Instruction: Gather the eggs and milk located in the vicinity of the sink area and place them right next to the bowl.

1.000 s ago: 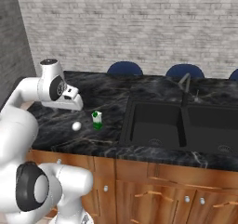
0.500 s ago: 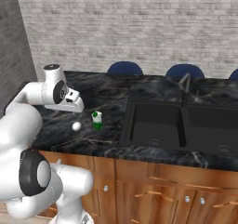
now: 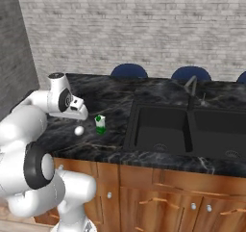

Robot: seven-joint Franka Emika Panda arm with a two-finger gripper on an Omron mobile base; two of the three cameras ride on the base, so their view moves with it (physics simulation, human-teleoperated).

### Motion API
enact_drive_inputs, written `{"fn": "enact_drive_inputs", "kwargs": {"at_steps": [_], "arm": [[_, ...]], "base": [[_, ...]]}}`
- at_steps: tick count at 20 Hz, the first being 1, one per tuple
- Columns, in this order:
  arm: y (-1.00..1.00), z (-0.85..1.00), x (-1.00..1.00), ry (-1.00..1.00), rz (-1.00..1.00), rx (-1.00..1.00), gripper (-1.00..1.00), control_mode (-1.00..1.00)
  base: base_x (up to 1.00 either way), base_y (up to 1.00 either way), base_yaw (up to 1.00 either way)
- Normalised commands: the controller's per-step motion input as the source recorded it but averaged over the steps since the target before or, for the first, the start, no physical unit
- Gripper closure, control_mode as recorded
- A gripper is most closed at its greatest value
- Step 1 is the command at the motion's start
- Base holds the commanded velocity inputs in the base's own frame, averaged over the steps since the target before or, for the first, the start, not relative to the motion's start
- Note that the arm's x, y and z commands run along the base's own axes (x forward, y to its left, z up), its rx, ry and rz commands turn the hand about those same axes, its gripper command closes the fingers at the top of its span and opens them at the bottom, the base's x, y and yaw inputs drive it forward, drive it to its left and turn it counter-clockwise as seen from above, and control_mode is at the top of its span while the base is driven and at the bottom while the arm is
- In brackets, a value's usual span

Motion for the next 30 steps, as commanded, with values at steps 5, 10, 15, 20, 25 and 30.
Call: {"fn": "enact_drive_inputs", "kwargs": {"at_steps": [5, 10, 15, 20, 25, 30], "arm": [[0.0, -0.28, 0.15, 0.0, 0.0, 0.0, -1.0, -1.0], [0.0, -0.25, 0.15, 0.0, 0.0, 0.0, -1.0, -1.0], [0.01, -0.21, 0.12, 0.0, 0.0, 0.0, -1.0, -1.0], [0.05, -0.19, 0.09, 0.0, 0.0, 0.0, -1.0, -1.0], [0.05, -0.13, 0.15, 0.0, 0.0, 0.0, -1.0, -1.0], [0.0, -0.1, 0.16, 0.0, 0.0, 0.0, -1.0, -1.0]], "base": [[0.0, 0.0, 0.0], [0.0, 0.0, 0.0], [0.0, 0.0, 0.0], [0.0, 0.0, 0.0], [0.0, 0.0, 0.0], [0.0, 0.0, 0.0]]}}
